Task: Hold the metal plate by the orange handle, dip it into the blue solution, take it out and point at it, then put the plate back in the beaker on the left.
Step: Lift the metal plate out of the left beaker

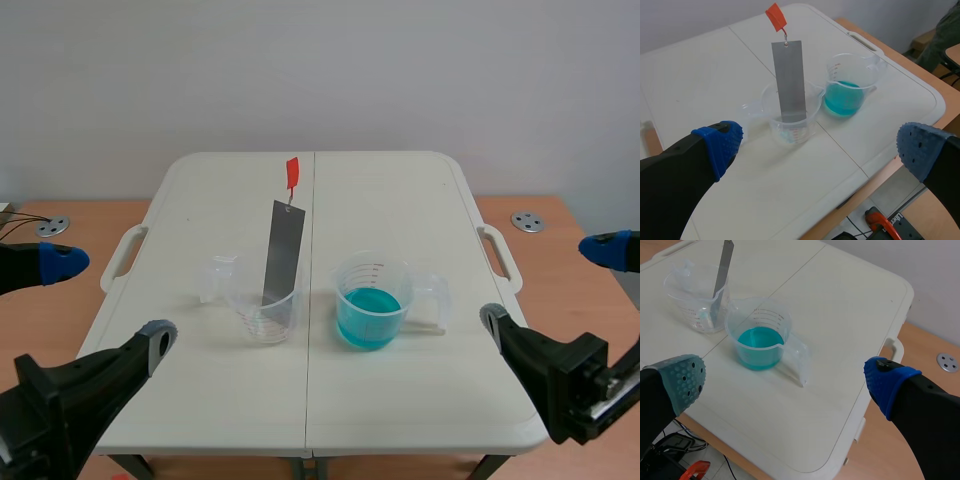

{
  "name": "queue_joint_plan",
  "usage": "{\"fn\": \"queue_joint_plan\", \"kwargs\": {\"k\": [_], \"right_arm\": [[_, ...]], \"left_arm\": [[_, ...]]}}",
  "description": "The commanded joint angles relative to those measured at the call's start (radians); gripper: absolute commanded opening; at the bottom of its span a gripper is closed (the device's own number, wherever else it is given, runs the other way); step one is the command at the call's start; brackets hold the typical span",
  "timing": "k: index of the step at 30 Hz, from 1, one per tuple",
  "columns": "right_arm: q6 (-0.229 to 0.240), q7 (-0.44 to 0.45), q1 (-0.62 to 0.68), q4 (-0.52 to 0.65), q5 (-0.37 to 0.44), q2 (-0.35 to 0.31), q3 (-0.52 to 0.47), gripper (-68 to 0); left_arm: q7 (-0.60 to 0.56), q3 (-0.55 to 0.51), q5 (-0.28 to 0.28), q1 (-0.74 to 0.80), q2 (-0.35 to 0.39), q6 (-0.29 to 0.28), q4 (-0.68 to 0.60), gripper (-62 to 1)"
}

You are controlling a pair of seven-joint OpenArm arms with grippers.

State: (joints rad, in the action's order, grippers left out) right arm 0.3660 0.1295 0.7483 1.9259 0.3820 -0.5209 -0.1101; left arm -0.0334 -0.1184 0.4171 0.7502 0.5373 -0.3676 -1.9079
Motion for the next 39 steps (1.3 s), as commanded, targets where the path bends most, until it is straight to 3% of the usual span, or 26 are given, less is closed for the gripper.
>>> {"fn": "queue_joint_plan", "kwargs": {"k": [1, 17, 19, 23, 24, 31, 34, 36, 39], "right_arm": [[0.0, 0.011, -0.001, 0.006, 0.008, 0.0, -0.008, -1.2], [0.001, 0.011, -0.006, 0.006, 0.015, 0.0, -0.008, -1.2], [0.008, 0.006, -0.016, 0.006, 0.015, 0.001, -0.006, -1.2], [0.027, 0.005, -0.038, 0.006, 0.031, 0.001, -0.006, -1.2], [0.027, 0.005, -0.047, 0.006, 0.038, 0.001, -0.006, -1.2], [0.026, -0.014, -0.128, 0.003, 0.05, 0.001, 0.056, -1.2], [0.027, -0.02, -0.17, -0.013, 0.084, 0.001, 0.091, -1.2], [0.027, -0.024, -0.197, -0.026, 0.098, 0.001, 0.112, -1.2], [0.027, -0.035, -0.248, -0.048, 0.114, 0.001, 0.139, -1.2]], "left_arm": [[-0.013, -0.005, 0.009, 0.0, -0.005, -0.001, -0.003, 1.4], [-0.014, -0.005, 0.009, 0.0, -0.005, 0.0, -0.002, 1.3], [-0.014, -0.005, 0.009, -0.001, -0.005, 0.0, -0.002, -11.8], [-0.014, -0.005, 0.005, -0.009, -0.005, 0.0, -0.002, -54.7], [-0.014, -0.005, 0.004, -0.009, -0.005, 0.0, -0.002, -60.6], [-0.009, -0.005, 0.002, -0.019, -0.005, -0.001, -0.002, -59.3], [0.089, -0.005, 0.001, -0.011, -0.005, 0.0, -0.002, -59.3], [0.161, -0.005, -0.037, 0.009, -0.005, 0.0, 0.011, -59.3], [0.191, -0.005, -0.047, 0.055, -0.005, 0.0, 0.062, -59.3]]}}
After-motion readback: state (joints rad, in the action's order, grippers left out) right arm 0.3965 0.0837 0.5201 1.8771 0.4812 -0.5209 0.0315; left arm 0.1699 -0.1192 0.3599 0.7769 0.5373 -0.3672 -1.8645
